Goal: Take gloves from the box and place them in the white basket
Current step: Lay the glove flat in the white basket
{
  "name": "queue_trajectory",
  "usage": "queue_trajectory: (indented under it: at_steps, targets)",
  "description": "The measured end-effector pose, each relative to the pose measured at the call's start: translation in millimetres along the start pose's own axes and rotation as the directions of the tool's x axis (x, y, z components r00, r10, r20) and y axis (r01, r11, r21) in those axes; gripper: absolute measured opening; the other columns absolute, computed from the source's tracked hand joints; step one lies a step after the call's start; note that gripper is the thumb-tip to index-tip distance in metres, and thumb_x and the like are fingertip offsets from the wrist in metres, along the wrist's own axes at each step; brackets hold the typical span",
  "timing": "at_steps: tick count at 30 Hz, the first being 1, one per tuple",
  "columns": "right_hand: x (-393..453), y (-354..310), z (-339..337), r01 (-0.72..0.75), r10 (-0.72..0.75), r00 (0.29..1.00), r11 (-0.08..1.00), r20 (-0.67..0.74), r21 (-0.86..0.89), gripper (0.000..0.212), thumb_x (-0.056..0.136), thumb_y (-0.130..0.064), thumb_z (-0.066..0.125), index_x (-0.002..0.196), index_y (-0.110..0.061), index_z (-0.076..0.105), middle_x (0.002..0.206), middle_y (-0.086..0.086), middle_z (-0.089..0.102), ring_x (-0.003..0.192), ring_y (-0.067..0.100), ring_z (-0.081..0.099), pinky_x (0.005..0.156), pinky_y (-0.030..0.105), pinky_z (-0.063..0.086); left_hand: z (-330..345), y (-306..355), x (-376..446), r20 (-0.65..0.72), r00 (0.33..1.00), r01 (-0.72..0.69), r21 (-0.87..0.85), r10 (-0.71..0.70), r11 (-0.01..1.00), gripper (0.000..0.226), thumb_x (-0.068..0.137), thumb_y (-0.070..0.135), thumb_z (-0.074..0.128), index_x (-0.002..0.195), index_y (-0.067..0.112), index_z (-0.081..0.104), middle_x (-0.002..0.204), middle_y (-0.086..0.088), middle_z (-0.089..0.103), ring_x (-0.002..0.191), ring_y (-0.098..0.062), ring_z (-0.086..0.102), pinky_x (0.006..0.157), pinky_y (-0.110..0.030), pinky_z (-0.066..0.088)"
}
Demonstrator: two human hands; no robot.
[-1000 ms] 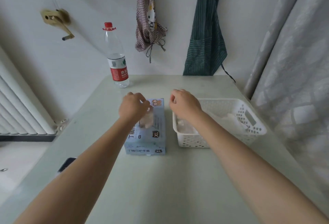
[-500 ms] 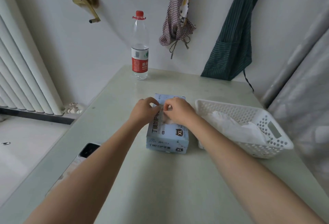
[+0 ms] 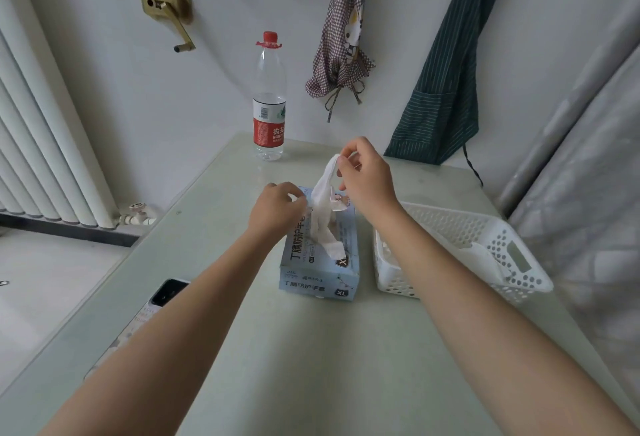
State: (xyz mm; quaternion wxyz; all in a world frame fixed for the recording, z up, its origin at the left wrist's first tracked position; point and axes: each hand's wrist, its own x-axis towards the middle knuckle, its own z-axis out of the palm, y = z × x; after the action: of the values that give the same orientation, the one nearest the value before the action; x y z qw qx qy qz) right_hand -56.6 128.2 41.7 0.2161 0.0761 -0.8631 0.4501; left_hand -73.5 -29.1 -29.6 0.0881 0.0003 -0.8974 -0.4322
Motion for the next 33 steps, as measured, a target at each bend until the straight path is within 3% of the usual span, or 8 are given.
queue_trajectory:
  at_steps: [4,9,16,20,23,26,30,33]
  targets:
    - [-1.8,-6.9,-7.5,-0.035,0.035,0.999,0.998,0.011,0.048,0.003,0.096,-0.015,0.047,0.094,-0.016,0.049,0.081,0.006,0.067,0.062,0.02,0.063,0.048,0.02,0.047,-7.6,20.4,-6.3,0.102,0.982,-0.135,-0.213,0.16,0.968,0.016,0.083,0.042,0.063,0.095,0.032,0.069,0.097,0.002,0.066,0.088,-0.013,0.063,0.074,-0.029,0.05]
    - [-3.5,-15.0,-18.2,-0.026,0.03,0.999,0.994,-0.039,0.104,0.006,0.101,-0.017,0.04,0.095,-0.016,0.044,0.077,0.003,0.069,0.058,0.02,0.064,0.051,0.022,0.045,-10.8,35.3,-8.5,0.067,0.976,-0.197,-0.155,0.209,0.968,0.012,0.085,0.035,0.072,0.092,0.024,0.069,0.084,0.003,0.069,0.072,-0.01,0.061,0.063,-0.023,0.05]
    - [-6.1,-7.4,-29.1,-0.099,0.099,0.995,0.994,-0.004,-0.052,0.018,0.093,-0.014,0.05,0.11,-0.019,0.044,0.102,0.001,0.061,0.085,0.018,0.061,0.067,0.03,0.047,-26.3,62.6,-5.1,-0.106,0.984,-0.158,-0.172,0.142,0.972,0.016,0.089,0.027,0.067,0.092,0.014,0.075,0.081,0.005,0.069,0.073,-0.01,0.062,0.07,-0.026,0.05]
    - [-17.7,-8.1,-34.7,-0.062,0.061,0.998,0.998,-0.026,-0.024,0.009,0.088,-0.015,0.058,0.096,-0.015,0.054,0.082,-0.001,0.055,0.072,0.012,0.052,0.061,0.022,0.039,-35.1,80.0,-7.8,-0.119,0.993,-0.051,-0.357,0.009,0.933,0.013,0.085,0.015,0.063,0.079,0.008,0.072,0.07,-0.001,0.07,0.064,-0.016,0.066,0.06,-0.025,0.049]
    - [-26.9,-14.1,-35.1,0.018,-0.018,0.999,1.0,0.051,0.013,0.02,0.088,-0.031,0.067,0.081,-0.012,0.064,0.073,0.002,0.063,0.062,0.007,0.051,0.059,0.022,0.043,-36.8,88.0,-9.6,-0.005,0.98,0.157,-0.589,-0.198,0.793,0.012,0.084,0.004,0.06,0.074,0.009,0.064,0.066,-0.004,0.065,0.056,-0.016,0.064,0.05,-0.022,0.049]
    - [-34.7,-19.6,-34.6,0.066,-0.069,0.992,0.997,0.11,0.026,0.037,0.077,-0.049,0.077,0.081,-0.015,0.063,0.073,-0.001,0.062,0.062,0.005,0.049,0.059,0.026,0.045,-35.1,88.8,-8.3,0.168,0.925,0.341,-0.76,-0.34,0.553,0.016,0.089,0.002,0.06,0.074,0.006,0.057,0.061,-0.005,0.053,0.044,-0.013,0.055,0.043,-0.019,0.049]
    - [-37.8,-17.7,-30.5,0.094,-0.054,0.98,0.973,0.19,-0.209,0.06,0.069,-0.053,0.081,0.1,-0.015,0.047,0.091,-0.006,0.049,0.075,0.009,0.045,0.067,0.028,0.044,-33.3,85.5,-7.2,0.296,0.873,0.42,-0.86,-0.387,0.29,0.014,0.095,0.001,0.057,0.082,0.001,0.053,0.059,-0.009,0.054,0.035,-0.013,0.057,0.04,-0.021,0.05]
    - [-38.2,-11.3,-25.4,-0.002,0.034,0.991,0.971,0.131,-0.238,0.062,0.075,-0.054,0.075,0.108,-0.014,0.041,0.096,-0.002,0.047,0.079,0.013,0.047,0.068,0.031,0.043,-33.5,85.8,-10.3,0.354,0.868,0.449,-0.859,-0.348,0.245,0.009,0.095,0.001,0.057,0.087,0.0,0.055,0.064,-0.009,0.057,0.04,-0.015,0.062,0.045,-0.024,0.055]
